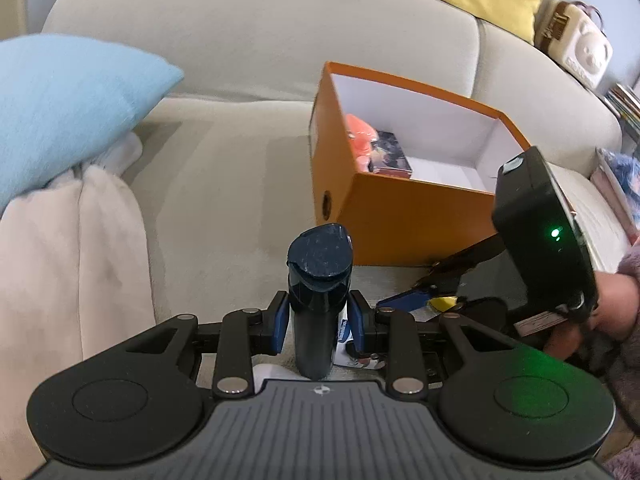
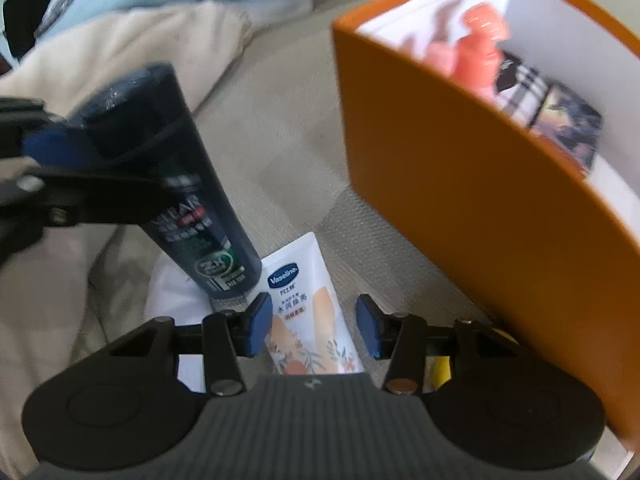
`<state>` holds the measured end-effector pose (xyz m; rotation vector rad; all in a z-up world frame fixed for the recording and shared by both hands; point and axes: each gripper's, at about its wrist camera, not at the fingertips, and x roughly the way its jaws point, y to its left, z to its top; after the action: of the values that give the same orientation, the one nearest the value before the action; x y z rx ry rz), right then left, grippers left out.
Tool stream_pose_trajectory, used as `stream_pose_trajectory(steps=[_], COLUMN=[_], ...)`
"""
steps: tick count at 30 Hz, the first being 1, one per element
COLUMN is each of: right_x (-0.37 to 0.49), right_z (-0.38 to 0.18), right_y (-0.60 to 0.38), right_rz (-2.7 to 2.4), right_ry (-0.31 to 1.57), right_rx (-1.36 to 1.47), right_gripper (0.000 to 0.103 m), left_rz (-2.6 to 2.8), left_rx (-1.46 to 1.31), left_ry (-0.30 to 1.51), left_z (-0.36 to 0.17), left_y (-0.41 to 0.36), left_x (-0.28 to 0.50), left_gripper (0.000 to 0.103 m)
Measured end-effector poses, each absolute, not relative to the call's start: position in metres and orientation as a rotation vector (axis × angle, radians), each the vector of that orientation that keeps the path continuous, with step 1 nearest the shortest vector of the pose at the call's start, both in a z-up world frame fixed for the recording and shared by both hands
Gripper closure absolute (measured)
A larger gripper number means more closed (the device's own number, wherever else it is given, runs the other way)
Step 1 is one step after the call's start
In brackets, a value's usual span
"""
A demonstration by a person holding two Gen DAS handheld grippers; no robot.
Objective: Organize rigid objects
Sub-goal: 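Lift the shampoo bottle with left tool while right tool grasps the white Vaseline packet, then carry the shampoo bottle and Vaseline packet over the orange box with both tools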
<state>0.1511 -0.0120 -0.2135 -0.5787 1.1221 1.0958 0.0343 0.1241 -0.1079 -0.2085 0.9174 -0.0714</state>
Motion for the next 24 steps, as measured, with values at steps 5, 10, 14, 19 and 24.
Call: stream_pose_trajectory(steps=[5, 10, 14, 19, 24], right_x=[0.140, 0.135, 0.139, 0.143, 0.149], right_z=[-0.221, -0.209, -0.190, -0.158, -0.145], right_y=[-0.001, -0.016, -0.046, -0.080, -0.097], right_rz=[1.103, 1.089, 1.043, 0.921, 0.829], right_ry=[1.092, 1.054, 1.069, 0.964, 0.890], right_rx=[-0.637, -0.618, -0.517, -0.376, -0.330], right_gripper=[0.050, 0.078, 0.087, 0.088, 0.089], left_rz=[-0.063, -0.061, -0.070, -0.120, -0.158], left_rx=[-0.227, -0.223, -0.201, -0.153, -0.067], left_ry=[0.921, 0.908, 0.906, 0.866, 0.865], left_z=[-0.109, -0.107, -0.106, -0.099, -0.106], left_y=[0.127, 0.127, 0.121, 0.098, 0.075], left_x=[0.035, 0.032, 0.033, 0.041, 0.048], left_gripper=[0.068, 0.068, 0.068, 0.068, 0.068])
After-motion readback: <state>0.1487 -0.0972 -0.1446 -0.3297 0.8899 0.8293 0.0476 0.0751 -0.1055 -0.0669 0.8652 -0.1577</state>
